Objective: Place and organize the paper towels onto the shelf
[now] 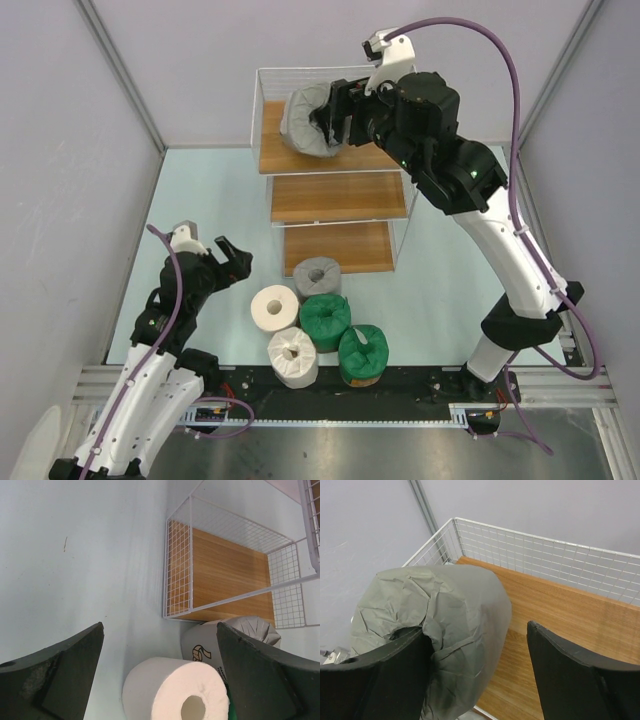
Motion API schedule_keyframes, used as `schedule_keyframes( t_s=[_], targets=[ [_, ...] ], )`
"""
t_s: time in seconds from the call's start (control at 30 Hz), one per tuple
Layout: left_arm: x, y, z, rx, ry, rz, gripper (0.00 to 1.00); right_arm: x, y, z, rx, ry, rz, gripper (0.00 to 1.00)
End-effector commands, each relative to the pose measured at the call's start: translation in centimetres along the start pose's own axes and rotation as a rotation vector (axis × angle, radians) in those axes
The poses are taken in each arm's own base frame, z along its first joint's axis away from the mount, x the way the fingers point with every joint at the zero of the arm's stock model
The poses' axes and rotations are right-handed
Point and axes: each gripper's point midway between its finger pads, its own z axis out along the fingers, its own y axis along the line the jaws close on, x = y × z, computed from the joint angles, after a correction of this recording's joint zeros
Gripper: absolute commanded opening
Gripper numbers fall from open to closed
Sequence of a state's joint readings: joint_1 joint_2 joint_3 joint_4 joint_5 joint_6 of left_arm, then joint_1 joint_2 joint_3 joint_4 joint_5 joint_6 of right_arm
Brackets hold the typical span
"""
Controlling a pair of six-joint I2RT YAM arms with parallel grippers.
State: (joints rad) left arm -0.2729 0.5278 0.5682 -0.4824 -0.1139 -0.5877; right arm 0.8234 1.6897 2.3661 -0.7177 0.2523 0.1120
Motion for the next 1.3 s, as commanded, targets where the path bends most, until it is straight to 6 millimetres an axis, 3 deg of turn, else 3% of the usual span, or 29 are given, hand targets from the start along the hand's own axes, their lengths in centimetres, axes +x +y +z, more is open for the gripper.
schedule_keyframes(
  t_s=[0.0,0.33,0.67,0.7,0.73,0.77,0.8,0.83,0.87,0.9,0.93,0.97,1.0,1.03,1.1,1.13,1.2,1.23,1.27],
  targets=[
    [0.3,-0.6,-0.1,0.030,0.009,-0.024,1.00,-3.5,0.5,-0.1,-0.029,-0.119,0.025,0.78],
    [0.3,-0.5,-0.4,0.032,0.005,-0.027,1.00,-7.0,0.6,0.1,-0.063,-0.230,0.027,0.82],
    [0.4,-0.5,-0.4,0.034,0.008,-0.027,1.00,-5.5,1.2,0.6,-0.081,-0.189,-0.009,0.86],
    [0.4,-0.6,-0.4,0.037,0.008,-0.028,1.00,-5.6,1.4,0.2,-0.087,-0.195,-0.025,0.86],
    [0.4,-0.6,-0.4,0.037,0.008,-0.028,1.00,-7.2,1.2,-1.6,-0.082,-0.246,-0.020,0.86],
    [0.4,-0.6,-0.5,0.040,0.007,-0.027,1.00,-7.3,2.0,-2.6,-0.095,-0.254,-0.023,0.86],
    [0.4,-0.6,-0.5,0.040,0.007,-0.027,1.00,-5.4,1.9,-2.2,-0.072,-0.216,-0.048,0.86],
    [0.4,-0.6,-0.5,0.040,0.007,-0.027,1.00,-7.5,1.9,-5.4,-0.086,-0.280,-0.050,0.86],
    [0.3,-0.7,-0.5,0.042,0.004,-0.027,1.00,-7.4,2.3,-6.5,-0.100,-0.286,-0.056,0.87],
    [0.4,-0.6,-0.4,0.040,0.007,-0.027,1.00,-4.4,3.5,-6.6,-0.133,-0.226,-0.085,0.87],
    [0.4,-0.7,-0.3,0.044,0.004,-0.028,1.00,-5.6,3.3,-9.5,-0.156,-0.271,-0.064,0.87],
    [0.3,-0.7,-0.3,0.046,0.001,-0.029,1.00,-4.8,3.4,-10.6,-0.172,-0.263,-0.056,0.87],
    [0.4,-0.7,-0.2,0.045,0.005,-0.028,1.00,-1.5,4.2,-10.5,-0.198,-0.197,-0.061,0.87],
    [0.5,-0.7,-0.1,0.044,0.009,-0.026,1.00,-1.5,3.6,-12.9,-0.214,-0.212,-0.007,0.87],
    [0.5,-0.7,0.0,0.042,0.012,-0.021,1.00,1.1,3.5,-13.8,-0.224,-0.158,0.036,0.86],
    [0.6,-0.6,0.1,0.038,0.016,-0.021,1.00,5.1,3.4,-13.4,-0.211,-0.069,0.053,0.86],
    [0.6,-0.7,0.1,0.040,0.015,-0.019,1.00,7.8,2.1,-14.3,-0.160,-0.018,0.092,0.86],
    [0.6,-0.7,0.2,0.041,0.016,-0.017,1.00,11.4,2.1,-14.0,-0.141,0.066,0.099,0.86],
    [0.6,-0.7,0.2,0.040,0.018,-0.019,1.00,13.3,1.9,-13.9,-0.122,0.110,0.098,0.86]
  ],
)
